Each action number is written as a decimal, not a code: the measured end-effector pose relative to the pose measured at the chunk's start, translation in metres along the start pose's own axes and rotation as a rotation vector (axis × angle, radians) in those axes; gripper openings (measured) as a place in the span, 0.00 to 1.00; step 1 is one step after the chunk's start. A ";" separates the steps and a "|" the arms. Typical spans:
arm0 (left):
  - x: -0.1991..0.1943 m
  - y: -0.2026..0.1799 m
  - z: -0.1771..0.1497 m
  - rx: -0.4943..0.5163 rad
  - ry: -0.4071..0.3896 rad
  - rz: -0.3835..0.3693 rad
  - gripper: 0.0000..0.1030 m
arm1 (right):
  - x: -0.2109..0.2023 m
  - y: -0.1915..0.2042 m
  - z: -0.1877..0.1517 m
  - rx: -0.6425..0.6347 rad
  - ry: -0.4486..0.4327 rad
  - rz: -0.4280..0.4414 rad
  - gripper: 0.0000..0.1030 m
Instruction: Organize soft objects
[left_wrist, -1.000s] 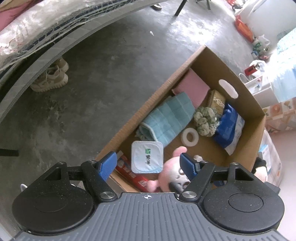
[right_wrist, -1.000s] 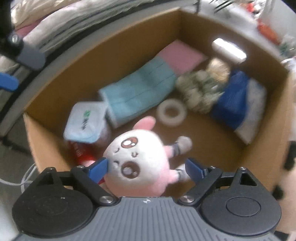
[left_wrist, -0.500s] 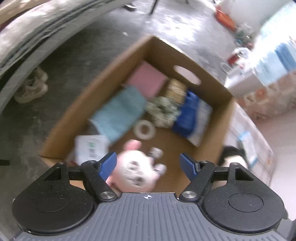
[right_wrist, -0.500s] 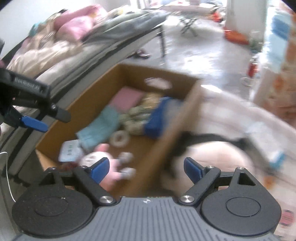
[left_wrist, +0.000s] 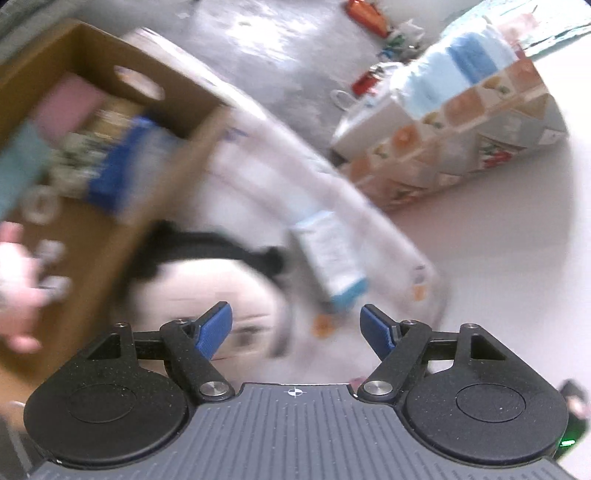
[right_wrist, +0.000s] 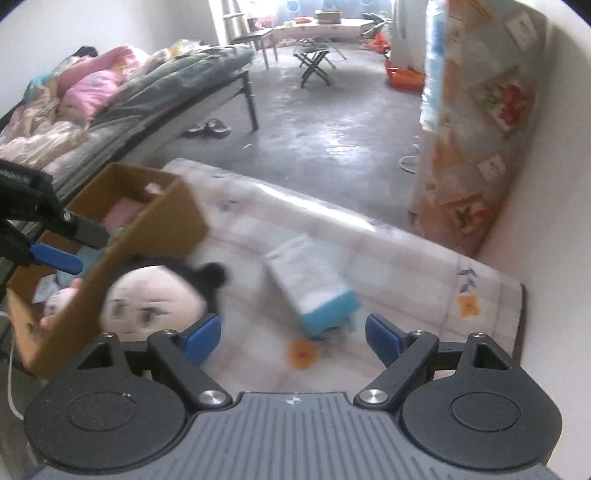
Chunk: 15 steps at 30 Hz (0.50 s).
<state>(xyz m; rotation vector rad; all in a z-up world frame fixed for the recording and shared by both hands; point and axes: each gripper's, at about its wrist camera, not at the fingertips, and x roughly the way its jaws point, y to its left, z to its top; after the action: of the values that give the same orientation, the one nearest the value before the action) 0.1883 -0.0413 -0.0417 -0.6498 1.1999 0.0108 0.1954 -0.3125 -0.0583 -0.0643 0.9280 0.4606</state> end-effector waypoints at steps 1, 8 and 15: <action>0.012 -0.011 0.001 -0.009 0.002 -0.027 0.74 | 0.010 -0.012 0.000 0.008 -0.007 -0.002 0.81; 0.116 -0.063 0.023 -0.065 0.097 -0.093 0.74 | 0.091 -0.057 -0.003 0.020 0.020 0.064 0.65; 0.198 -0.082 0.041 -0.020 0.152 0.059 0.74 | 0.139 -0.070 0.000 0.028 0.024 0.110 0.59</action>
<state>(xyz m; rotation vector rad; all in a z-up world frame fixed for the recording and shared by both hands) 0.3282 -0.1535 -0.1666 -0.6413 1.3667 0.0233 0.2951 -0.3264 -0.1769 0.0067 0.9647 0.5494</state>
